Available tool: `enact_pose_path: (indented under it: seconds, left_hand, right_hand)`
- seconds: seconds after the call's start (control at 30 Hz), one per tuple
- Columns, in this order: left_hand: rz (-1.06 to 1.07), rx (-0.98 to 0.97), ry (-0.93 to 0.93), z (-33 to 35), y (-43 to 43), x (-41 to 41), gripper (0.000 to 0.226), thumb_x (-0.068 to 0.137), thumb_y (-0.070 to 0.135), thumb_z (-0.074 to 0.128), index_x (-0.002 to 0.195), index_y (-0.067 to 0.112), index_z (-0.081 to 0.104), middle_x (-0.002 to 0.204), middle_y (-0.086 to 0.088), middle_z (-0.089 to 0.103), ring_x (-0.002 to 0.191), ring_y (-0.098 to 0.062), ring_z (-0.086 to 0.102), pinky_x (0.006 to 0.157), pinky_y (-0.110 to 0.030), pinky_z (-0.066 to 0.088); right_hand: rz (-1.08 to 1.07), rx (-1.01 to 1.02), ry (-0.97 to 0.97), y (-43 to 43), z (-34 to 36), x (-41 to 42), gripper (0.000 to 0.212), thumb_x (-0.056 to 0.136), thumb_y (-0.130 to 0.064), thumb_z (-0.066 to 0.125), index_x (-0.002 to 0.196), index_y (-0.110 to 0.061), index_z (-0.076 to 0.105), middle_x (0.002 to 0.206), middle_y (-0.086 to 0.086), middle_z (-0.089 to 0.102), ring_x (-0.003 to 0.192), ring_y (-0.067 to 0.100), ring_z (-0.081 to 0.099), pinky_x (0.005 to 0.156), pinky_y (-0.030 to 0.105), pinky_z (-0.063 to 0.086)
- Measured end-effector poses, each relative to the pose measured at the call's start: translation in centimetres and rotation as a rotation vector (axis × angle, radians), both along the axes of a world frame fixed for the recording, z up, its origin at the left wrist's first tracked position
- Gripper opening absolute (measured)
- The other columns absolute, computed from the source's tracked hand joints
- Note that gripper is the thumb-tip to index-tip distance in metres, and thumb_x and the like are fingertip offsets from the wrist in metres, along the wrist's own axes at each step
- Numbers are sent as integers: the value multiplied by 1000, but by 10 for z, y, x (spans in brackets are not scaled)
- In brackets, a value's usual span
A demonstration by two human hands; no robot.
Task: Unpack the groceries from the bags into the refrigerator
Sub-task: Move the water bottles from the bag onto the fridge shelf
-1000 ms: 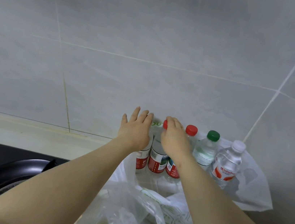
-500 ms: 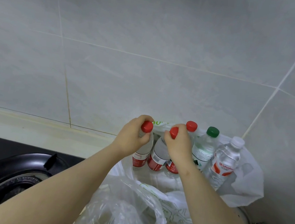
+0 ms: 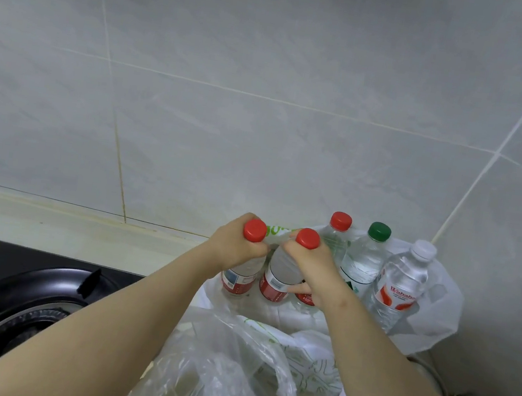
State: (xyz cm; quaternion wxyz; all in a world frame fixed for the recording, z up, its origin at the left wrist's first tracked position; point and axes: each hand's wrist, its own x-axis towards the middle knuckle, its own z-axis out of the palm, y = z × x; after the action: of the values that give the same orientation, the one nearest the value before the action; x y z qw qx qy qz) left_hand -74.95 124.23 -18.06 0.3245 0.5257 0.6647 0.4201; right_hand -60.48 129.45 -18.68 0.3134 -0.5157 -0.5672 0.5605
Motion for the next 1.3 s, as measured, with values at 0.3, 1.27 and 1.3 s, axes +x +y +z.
enact_pose_path:
  seconds: [0.3,1.27,1.3]
  left_hand:
    - [-2,-84,-144,-4,-2,7,24,77,15,68,96,26,58,91,5,62,94,-18,58,86,-46,53]
    - [378,551,-404,97,-193,38,28,77,-4,63,90,20,62,85,5,58,81,-17,58,65,-53,57]
    - [405,574,-407,99,-205,38,28,78,-5,63,91,20,62,86,6,57,81,-16,58,64,-51,58]
  right_hand:
    - [16,3,110,-11,0,7,25,83,-14,61,107,-18,57,103,-3,59,104,15,53,72,48,58]
    - [-57,431,448,-169,108,28,25,78,1,63,86,-23,61,76,-17,55,84,12,53,81,56,53]
    - [-42,444,471,-179,113,28,25,77,2,63,87,-21,61,74,-20,56,85,12,54,80,55,54]
